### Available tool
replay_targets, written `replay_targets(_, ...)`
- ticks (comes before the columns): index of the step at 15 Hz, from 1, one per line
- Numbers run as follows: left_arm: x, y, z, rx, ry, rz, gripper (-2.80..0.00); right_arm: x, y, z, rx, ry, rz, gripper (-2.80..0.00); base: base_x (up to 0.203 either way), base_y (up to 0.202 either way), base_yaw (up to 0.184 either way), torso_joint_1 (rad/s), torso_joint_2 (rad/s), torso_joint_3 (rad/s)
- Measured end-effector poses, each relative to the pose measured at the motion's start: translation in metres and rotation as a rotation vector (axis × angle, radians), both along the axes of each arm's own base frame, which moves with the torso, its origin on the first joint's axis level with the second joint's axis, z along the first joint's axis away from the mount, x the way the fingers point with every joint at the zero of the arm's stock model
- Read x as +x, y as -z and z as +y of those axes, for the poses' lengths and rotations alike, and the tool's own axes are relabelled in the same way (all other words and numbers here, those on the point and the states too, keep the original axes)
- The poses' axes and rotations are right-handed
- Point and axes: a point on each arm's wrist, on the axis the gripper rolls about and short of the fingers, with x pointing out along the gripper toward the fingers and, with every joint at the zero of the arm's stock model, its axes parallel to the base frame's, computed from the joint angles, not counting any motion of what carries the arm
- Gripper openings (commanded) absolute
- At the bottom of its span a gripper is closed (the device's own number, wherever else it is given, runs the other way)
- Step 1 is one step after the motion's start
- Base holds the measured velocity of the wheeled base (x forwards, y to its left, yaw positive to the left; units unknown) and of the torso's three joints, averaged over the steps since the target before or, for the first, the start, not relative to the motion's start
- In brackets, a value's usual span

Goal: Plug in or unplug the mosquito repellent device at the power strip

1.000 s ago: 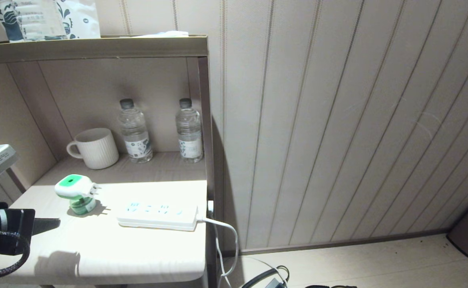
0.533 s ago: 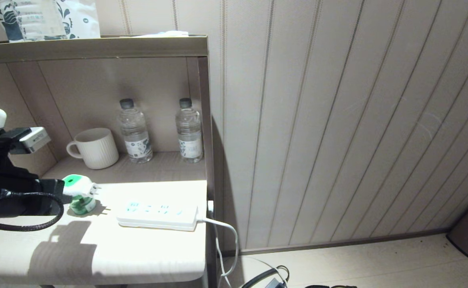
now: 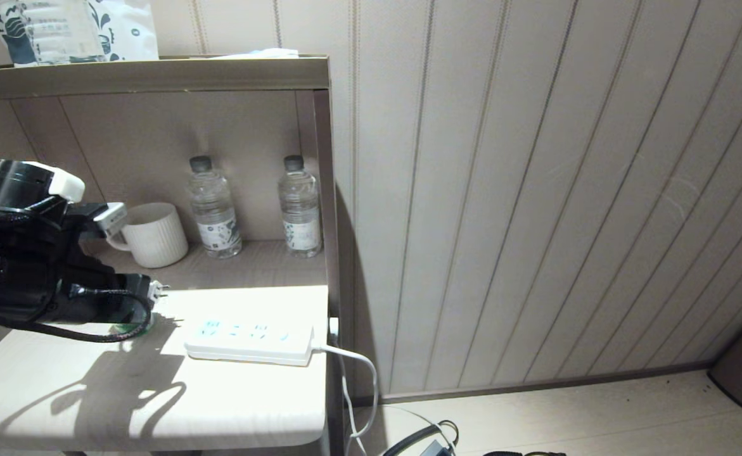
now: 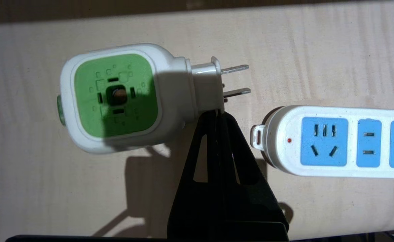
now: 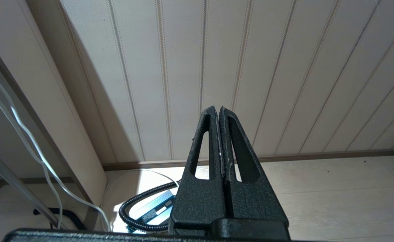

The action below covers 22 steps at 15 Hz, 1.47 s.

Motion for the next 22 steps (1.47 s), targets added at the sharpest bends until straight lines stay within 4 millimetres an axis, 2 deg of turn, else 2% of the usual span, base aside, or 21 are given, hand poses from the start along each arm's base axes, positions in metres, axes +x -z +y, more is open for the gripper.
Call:
replay_targets(14,0.033,0.003,-0.009,0.024,-0.054,-0.106,-2.80,0.000,0.000,0.000,0.000,0.000,0.000,-2.80,0.000,0.000,0.000,0.000,0.00,0.000)
replay_targets(22,0.042,0.001,-0.010,-0.005,-0.088,-0.120,-2.80,0.000,0.000,0.000,0.000,0.000,0.001,-2.80,0.000,0.000,0.000,0.000,0.00,0.000)
